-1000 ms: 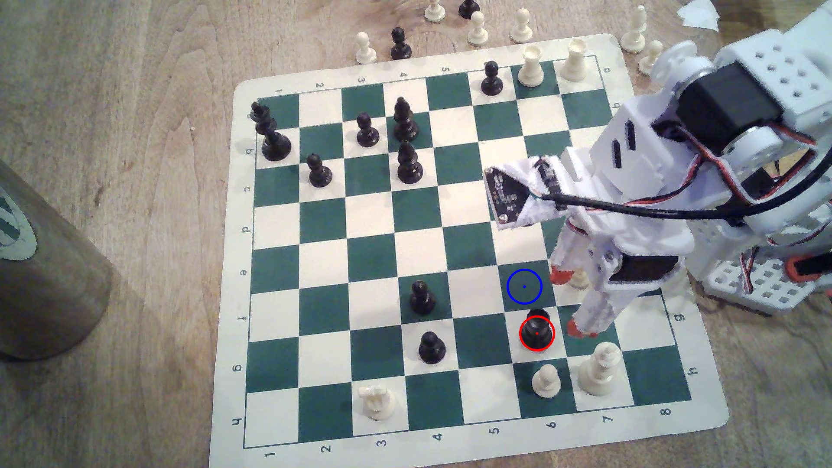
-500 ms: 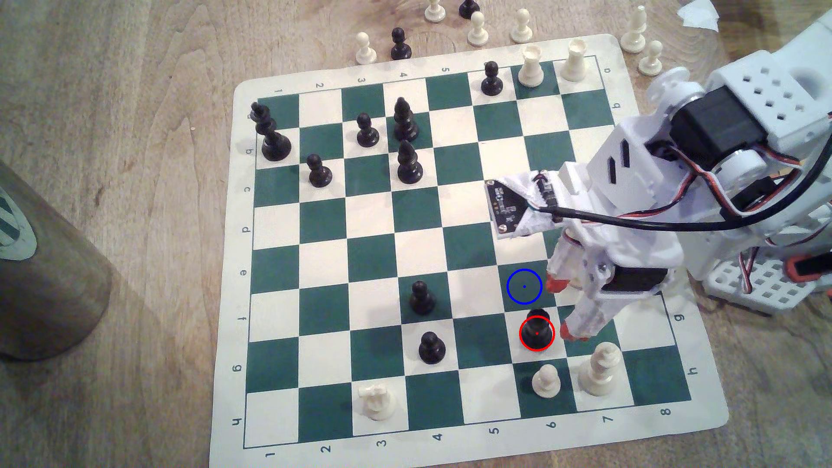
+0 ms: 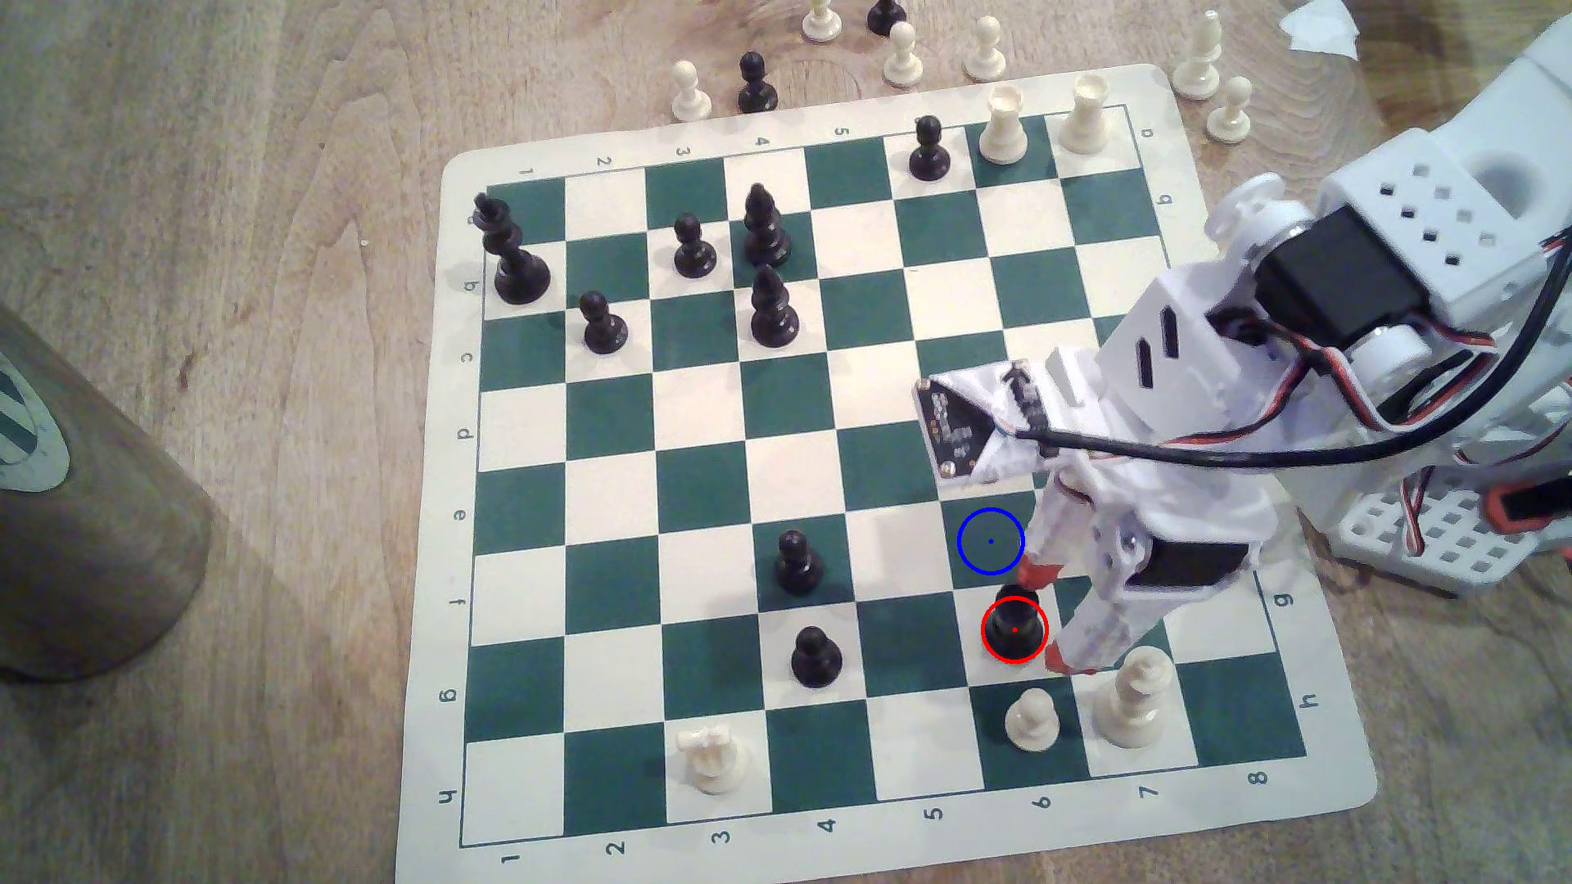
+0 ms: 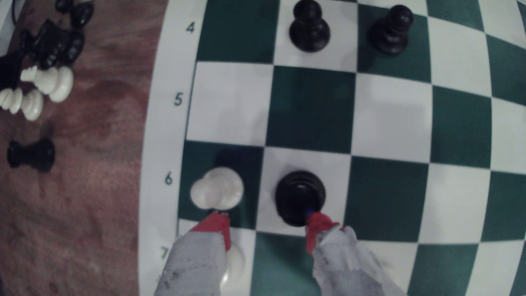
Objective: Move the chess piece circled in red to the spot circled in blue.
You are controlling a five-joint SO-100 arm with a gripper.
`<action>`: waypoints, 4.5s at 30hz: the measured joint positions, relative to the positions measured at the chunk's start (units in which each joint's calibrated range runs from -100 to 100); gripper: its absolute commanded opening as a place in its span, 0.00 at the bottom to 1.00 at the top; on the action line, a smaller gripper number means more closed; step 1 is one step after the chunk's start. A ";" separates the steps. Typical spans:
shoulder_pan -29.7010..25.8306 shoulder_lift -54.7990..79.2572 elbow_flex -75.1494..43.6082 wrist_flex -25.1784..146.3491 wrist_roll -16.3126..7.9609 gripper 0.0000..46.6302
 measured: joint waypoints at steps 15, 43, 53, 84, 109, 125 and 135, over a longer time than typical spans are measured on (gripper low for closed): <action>1.55 3.94 0.72 -3.03 0.44 0.33; 2.21 -2.09 0.72 1.91 0.44 0.34; 3.02 2.51 1.90 -1.75 0.44 0.34; 2.88 4.27 1.90 -6.45 0.44 0.00; 14.45 -3.02 -3.98 4.94 3.76 0.00; 15.12 7.04 -3.98 -0.16 4.25 0.00; 14.23 9.05 -3.98 -1.27 4.25 0.01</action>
